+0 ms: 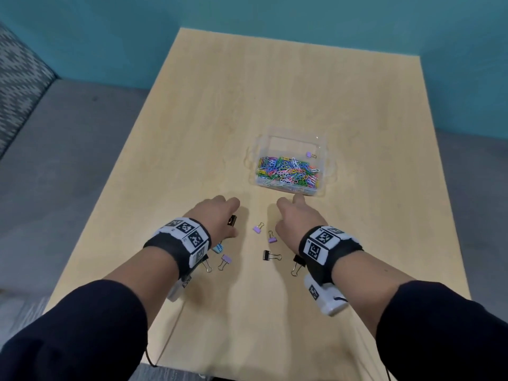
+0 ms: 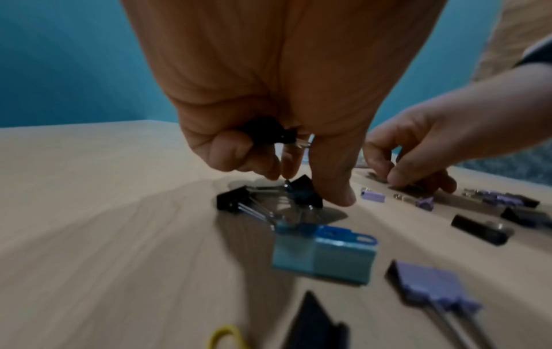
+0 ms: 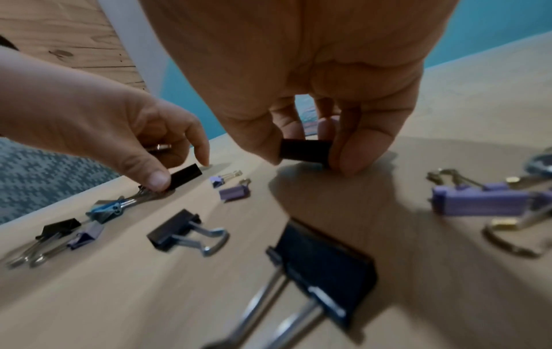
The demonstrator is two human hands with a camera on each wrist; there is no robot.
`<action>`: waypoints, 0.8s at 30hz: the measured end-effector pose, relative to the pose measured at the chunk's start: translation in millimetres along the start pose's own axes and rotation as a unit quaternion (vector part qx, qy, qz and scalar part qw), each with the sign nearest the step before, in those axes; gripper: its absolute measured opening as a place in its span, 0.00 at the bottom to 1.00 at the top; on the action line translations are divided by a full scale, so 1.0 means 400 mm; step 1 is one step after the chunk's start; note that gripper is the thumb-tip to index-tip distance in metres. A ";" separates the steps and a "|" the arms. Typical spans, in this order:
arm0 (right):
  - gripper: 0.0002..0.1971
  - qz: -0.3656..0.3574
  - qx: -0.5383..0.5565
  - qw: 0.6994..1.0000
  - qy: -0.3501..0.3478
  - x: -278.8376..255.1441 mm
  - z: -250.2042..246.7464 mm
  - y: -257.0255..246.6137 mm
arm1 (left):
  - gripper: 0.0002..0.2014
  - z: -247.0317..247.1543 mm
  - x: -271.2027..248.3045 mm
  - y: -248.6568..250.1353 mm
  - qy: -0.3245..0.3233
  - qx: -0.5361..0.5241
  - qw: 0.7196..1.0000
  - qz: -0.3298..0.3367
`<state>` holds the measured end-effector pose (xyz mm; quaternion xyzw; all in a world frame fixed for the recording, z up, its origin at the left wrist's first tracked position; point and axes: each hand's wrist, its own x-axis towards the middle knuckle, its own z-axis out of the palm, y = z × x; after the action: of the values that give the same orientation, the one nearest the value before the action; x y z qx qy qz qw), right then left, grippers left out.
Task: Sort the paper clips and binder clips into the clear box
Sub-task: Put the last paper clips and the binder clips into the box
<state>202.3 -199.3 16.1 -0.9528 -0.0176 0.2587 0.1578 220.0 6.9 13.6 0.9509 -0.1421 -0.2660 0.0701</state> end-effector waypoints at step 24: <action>0.11 -0.050 -0.071 0.991 -0.100 0.010 0.033 -0.006 | 0.18 -0.277 0.293 0.097 0.158 -0.125 0.979 0.010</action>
<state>199.4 -192.7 4.0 -0.9288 -0.0998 0.3428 0.0998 365.1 -59.6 58.6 0.9632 -0.1047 -0.1274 0.2124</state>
